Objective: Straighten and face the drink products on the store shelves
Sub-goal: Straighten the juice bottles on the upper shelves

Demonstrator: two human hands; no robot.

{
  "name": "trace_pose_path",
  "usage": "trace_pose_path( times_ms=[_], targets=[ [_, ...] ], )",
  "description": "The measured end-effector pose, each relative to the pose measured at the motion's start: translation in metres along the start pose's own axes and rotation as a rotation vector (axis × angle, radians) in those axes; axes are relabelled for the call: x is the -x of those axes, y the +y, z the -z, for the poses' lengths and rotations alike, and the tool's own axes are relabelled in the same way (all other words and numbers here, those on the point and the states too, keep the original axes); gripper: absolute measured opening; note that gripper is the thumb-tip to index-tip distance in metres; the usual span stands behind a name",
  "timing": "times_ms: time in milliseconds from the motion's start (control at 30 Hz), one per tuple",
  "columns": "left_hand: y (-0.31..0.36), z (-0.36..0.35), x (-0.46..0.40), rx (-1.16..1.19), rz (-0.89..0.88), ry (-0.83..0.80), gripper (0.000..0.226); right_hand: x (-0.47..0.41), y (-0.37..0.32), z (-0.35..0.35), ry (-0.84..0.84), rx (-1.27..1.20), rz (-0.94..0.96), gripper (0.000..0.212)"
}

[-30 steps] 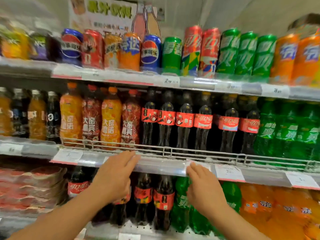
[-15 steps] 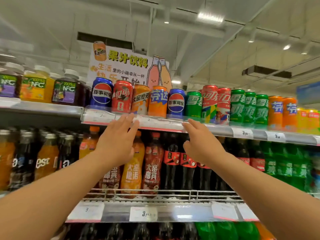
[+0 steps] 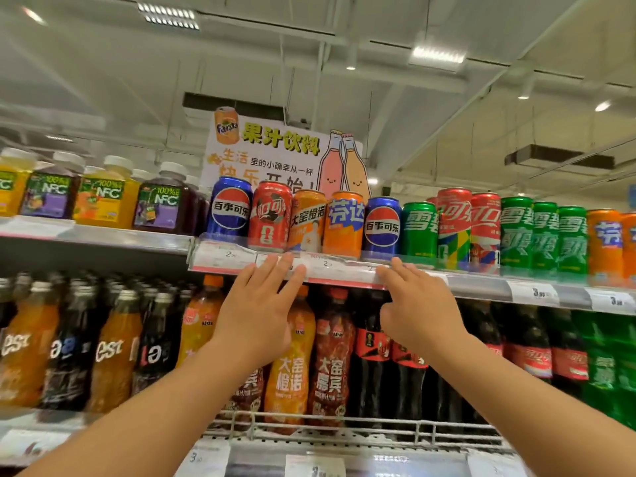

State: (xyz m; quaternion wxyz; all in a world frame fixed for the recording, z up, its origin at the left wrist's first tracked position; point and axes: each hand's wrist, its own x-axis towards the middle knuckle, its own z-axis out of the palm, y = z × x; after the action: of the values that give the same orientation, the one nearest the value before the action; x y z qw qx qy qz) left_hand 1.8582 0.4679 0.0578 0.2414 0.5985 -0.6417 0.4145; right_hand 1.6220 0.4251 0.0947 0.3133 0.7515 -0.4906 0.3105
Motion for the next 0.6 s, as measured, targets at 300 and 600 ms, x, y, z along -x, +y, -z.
trace_pose_path(
  times_ms=[300,600],
  targets=[
    [0.002,0.020,-0.009,0.102,-0.012,0.148,0.055,-0.007,0.006,0.013,0.019,0.031,0.046,0.044],
    [-0.019,0.055,-0.057,0.146,-0.036,-0.044,0.031,-0.074,0.033,0.056,0.206,-0.247,-0.015,0.036]
  ],
)
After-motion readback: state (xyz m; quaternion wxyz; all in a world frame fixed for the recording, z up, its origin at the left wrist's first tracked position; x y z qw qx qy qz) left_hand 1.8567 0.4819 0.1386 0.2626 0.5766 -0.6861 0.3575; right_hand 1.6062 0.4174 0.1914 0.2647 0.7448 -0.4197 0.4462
